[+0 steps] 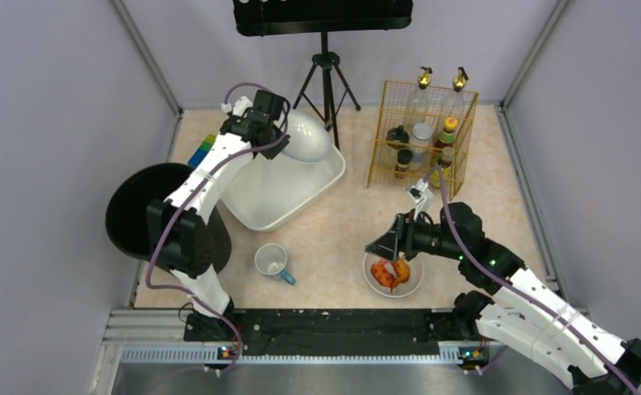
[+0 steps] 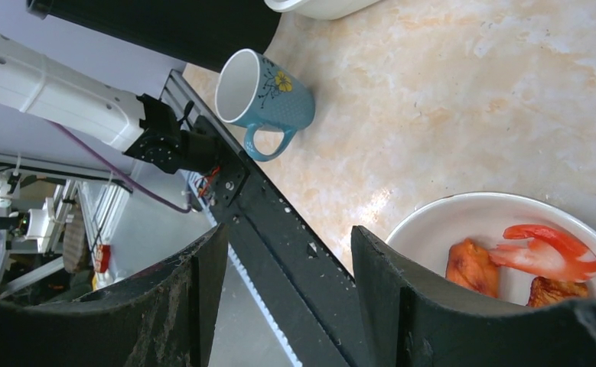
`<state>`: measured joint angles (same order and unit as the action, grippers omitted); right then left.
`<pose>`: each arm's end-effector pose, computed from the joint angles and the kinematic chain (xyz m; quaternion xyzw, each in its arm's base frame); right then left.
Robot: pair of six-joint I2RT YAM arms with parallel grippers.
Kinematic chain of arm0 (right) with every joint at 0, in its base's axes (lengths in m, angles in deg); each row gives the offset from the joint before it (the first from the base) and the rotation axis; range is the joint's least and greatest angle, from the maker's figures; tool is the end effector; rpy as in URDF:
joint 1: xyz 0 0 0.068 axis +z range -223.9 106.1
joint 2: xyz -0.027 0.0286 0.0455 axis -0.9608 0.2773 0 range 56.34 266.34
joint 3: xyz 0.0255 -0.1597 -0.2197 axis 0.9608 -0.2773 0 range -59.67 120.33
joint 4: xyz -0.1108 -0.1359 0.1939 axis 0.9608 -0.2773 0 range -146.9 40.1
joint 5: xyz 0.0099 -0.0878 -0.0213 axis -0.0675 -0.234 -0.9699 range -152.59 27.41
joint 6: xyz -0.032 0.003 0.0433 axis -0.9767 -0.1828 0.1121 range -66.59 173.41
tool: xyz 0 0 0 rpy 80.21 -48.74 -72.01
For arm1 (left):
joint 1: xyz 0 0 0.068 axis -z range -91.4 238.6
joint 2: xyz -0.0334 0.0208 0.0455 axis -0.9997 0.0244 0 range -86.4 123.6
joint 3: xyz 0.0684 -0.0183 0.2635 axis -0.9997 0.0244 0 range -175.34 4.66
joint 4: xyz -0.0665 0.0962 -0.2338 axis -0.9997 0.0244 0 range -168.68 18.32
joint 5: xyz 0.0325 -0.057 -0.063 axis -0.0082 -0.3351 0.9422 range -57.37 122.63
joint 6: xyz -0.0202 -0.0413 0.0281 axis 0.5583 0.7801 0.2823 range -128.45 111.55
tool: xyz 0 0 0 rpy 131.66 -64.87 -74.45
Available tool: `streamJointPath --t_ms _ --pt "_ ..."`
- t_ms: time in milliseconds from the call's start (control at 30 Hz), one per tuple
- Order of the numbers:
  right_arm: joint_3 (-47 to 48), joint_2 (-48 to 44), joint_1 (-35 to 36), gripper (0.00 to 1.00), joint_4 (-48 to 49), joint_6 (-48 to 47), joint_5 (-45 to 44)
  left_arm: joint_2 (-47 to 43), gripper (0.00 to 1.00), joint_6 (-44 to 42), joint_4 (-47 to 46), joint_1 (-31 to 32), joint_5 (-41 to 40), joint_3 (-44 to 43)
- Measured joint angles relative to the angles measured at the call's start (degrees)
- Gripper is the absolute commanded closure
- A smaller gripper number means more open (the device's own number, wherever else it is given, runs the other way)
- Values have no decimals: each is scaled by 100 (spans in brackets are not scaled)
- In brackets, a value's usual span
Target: Clear the kitchen counter
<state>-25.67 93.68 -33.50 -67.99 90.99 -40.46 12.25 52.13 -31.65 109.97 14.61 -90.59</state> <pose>0.1114 0.1124 0.2801 -0.1280 0.8080 0.4711 0.3299 0.3546 -0.1269 0.3368 -0.3618 0.8577 -0.1080 0.3490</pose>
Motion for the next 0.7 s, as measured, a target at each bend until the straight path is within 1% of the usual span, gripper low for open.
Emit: streamJointPath --t_ms 267,700 --pt "-179 -98 0 40 -79 7 15 560 100 503 -31 -4 -249 26" --pt "-262 -146 0 40 -144 2 46 1174 100 841 -42 -81 -221 245"
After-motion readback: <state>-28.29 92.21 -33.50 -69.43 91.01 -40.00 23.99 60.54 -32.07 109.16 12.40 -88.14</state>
